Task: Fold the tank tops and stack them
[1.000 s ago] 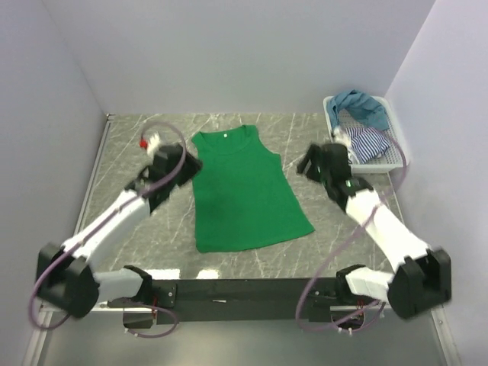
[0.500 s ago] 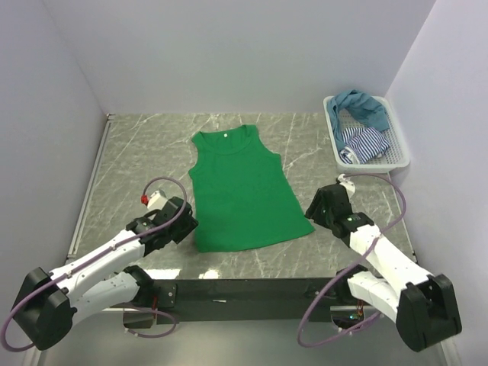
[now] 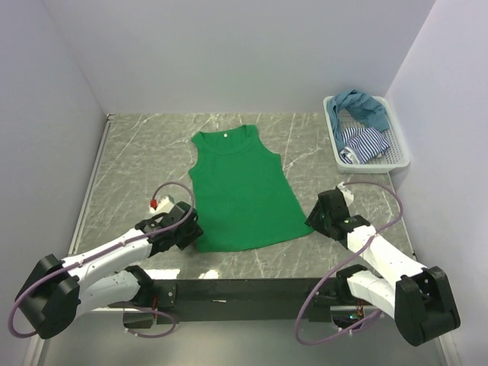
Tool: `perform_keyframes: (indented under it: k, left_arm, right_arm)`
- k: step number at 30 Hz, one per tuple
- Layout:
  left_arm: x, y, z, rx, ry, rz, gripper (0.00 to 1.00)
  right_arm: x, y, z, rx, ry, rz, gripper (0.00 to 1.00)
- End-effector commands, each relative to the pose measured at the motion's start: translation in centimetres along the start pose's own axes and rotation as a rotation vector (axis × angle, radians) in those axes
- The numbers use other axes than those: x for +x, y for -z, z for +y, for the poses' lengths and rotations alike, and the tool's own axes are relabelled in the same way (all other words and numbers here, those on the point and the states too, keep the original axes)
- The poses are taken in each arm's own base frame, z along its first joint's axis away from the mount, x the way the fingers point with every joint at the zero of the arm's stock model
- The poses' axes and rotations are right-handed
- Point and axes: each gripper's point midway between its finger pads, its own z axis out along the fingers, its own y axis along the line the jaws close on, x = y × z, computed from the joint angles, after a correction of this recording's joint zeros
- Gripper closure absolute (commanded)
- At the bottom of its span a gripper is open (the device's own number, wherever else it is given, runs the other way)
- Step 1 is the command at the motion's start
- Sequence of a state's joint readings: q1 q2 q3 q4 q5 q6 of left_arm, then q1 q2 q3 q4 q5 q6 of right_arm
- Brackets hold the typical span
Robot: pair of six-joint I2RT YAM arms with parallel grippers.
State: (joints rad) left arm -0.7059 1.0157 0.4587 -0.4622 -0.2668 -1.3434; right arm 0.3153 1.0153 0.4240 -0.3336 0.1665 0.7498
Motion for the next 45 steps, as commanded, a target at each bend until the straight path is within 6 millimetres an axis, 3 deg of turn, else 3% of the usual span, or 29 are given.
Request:
perform_keyframes:
  k: [1, 5, 7, 9, 12, 15, 18, 19, 21, 22, 26, 31, 32, 33, 34, 36, 39, 43, 45]
  left_arm:
    - [1.1, -0.4, -0.7, 0.028, -0.041, 0.031, 0.49]
    - [2.1, -0.7, -0.6, 0.018, -0.064, 0.056, 0.51]
    - [2.3, -0.7, -0.9, 0.032, -0.068, 0.063, 0.57]
    - [2.5, -0.7, -1.1, 0.045, -0.074, 0.068, 0.65]
    - [2.6, -0.4, -2.0, 0.081, -0.088, 0.086, 0.89]
    - [2.7, 0.2, -2.8, 0.113, -0.107, 0.102, 0.99]
    - [3.0, 1.0, -3.5, 0.141, -0.116, 0.127, 0.99]
    - [3.1, 1.3, -3.7, 0.15, -0.116, 0.137, 0.99]
    - [3.3, 2.1, -4.2, 0.17, -0.118, 0.164, 0.99]
    - [3.3, 2.4, -4.3, 0.178, -0.12, 0.171, 1.0]
    - [3.4, 3.9, -5.4, 0.214, -0.13, 0.199, 0.99]
    - [4.8, 4.6, -5.2, 0.258, -0.132, 0.267, 0.8]
    - [4.8, 4.6, -5.1, 0.258, -0.134, 0.269, 0.76]
    - [4.7, 4.7, -5.1, 0.262, -0.146, 0.265, 0.65]
    - [4.4, 4.7, -4.7, 0.239, -0.153, 0.249, 0.58]
    - [3.2, 5.0, -5.6, 0.244, -0.155, 0.196, 0.43]
    - [1.0, 5.2, -7.1, 0.249, -0.133, 0.115, 0.37]
    - [-3.3, 4.2, -8.4, 0.217, -0.055, 0.043, 0.4]
    - [-6.9, 3.2, -8.8, 0.179, 0.011, -0.012, 0.43]
  right_arm:
    - [0.8, 0.3, 0.0, -0.026, -0.043, 0.019, 0.47]
    - [1.1, 0.4, -0.1, -0.024, -0.059, 0.026, 0.48]
    - [1.2, 0.3, 0.0, -0.029, -0.058, 0.034, 0.5]
    - [1.3, 0.2, 0.2, -0.039, -0.064, 0.036, 0.6]
    - [1.2, 0.1, 0.0, -0.019, -0.054, 0.039, 0.72]
    - [0.7, 0.5, 0.2, -0.011, -0.046, 0.039, 0.92]
    - [-0.9, 1.7, 0.3, 0.006, -0.035, -0.001, 0.98]
    - [-2.6, 2.6, 1.0, -0.005, -0.036, -0.051, 0.99]
    - [-3.5, 3.7, 0.5, 0.034, -0.017, -0.073, 0.99]
    - [-5.0, 4.6, 0.9, 0.033, -0.023, -0.115, 1.0]
    - [-6.5, 6.0, 0.6, 0.06, -0.01, -0.131, 1.0]
    - [-6.4, 6.0, -0.1, 0.081, -0.011, -0.119, 0.94]
    - [-6.4, 6.0, -0.4, 0.088, -0.019, -0.116, 0.86]
    - [-6.3, 6.0, -0.6, 0.092, -0.02, -0.118, 0.79]
    - [-6.4, 6.1, -0.7, 0.088, -0.026, -0.124, 0.63]
    - [-6.5, 6.2, -0.5, 0.074, -0.024, -0.125, 0.52]
    - [-6.1, 6.4, 0.7, 0.016, 0.002, -0.105, 0.5]
    - [-4.7, 7.6, 3.8, -0.042, 0.083, -0.123, 0.51]
    - [-2.4, 8.8, 7.1, -0.143, 0.126, -0.097, 0.55]
